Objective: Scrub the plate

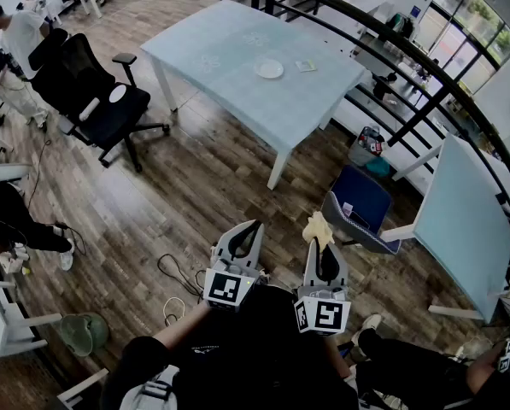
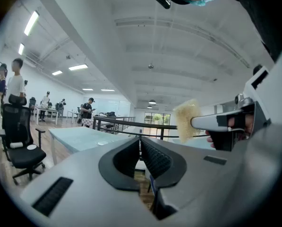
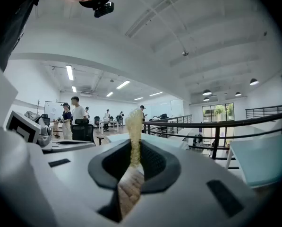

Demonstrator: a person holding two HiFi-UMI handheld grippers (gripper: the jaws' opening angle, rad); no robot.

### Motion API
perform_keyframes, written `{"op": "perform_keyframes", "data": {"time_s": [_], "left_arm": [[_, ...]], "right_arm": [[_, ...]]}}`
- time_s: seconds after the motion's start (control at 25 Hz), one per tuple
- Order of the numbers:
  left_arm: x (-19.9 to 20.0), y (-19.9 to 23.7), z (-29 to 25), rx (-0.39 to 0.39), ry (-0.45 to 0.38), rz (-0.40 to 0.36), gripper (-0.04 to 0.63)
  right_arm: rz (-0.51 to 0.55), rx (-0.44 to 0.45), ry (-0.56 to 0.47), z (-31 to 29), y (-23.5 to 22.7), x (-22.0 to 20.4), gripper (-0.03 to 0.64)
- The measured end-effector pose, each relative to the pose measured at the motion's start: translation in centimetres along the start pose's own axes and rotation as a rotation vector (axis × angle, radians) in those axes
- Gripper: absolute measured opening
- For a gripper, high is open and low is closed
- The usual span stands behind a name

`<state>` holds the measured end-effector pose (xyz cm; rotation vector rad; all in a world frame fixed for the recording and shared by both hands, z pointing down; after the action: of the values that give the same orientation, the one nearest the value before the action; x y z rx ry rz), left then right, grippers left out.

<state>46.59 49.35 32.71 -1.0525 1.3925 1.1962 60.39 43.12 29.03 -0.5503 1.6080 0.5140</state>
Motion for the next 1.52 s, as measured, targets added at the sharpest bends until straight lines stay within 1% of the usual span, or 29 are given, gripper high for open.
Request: {"op": "perform_keyframes", "data": {"time_s": [0.12, 0.2, 0.36, 0.56, 0.64, 0.8, 1.0, 1.16, 1.28, 1.36, 1.52], "left_arm": [[-0.1, -0.1, 1.5, 0.072, 0.009, -0.042, 0.021], [-0.2, -0.8, 2.3, 0.087, 0.009, -0.052, 0.021], [-0.1, -1.7, 3.2, 0.103, 0.005, -0.074, 0.021], [-0.7, -0.5, 4.0, 0.179, 0.026, -0.042, 0.021], [-0.8, -0.1, 4.0, 0.192, 0.031, -0.043, 0.021], [-0.5, -0.3, 3.5, 0.173, 0.019, -0.07, 0.021], [-0.3, 0.3, 2.9, 0.165, 0.025, -0.07, 0.021], [0.2, 3.3, 1.9, 0.172, 0.027, -0.081, 0.021], [0.6, 6.0, 0.9, 0.19, 0.026, -0.056, 0.021], [0.9, 7.6, 0.3, 0.196, 0.029, -0.052, 0.021], [1.6, 10.8, -1.9, 0.178, 0.028, -0.053, 0.021]], "right_arm": [[-0.01, 0.09, 0.027, -0.4, 1.0, -0.6, 0.05], [-0.006, 0.133, 0.027, -0.3, 1.7, -0.5, 0.051], [0.0, 0.188, 0.023, -0.5, 2.5, -0.4, 0.049], [-0.003, 0.249, 0.046, -1.0, 3.1, -1.0, 0.049], [-0.019, 0.255, 0.04, -1.1, 3.1, -1.0, 0.051], [-0.08, 0.268, 0.027, -1.1, 2.8, -1.0, 0.051], [-0.106, 0.272, 0.04, -2.4, 3.1, -1.0, 0.051], [-0.113, 0.254, 0.038, -5.3, 4.0, -0.5, 0.051], [-0.115, 0.234, 0.05, -7.0, 4.7, -0.6, 0.052], [-0.114, 0.217, 0.058, -8.3, 5.1, -0.5, 0.052], [-0.117, 0.189, 0.056, -11.8, 5.9, 0.1, 0.052]]}}
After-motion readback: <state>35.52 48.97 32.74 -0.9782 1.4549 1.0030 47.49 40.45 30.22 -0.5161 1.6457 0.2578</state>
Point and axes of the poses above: the fingertips, and each gripper's own axes: z backward along the fingers, y to its left, x out of its top, the point moved 3 cm from there along z, backward along the fingers
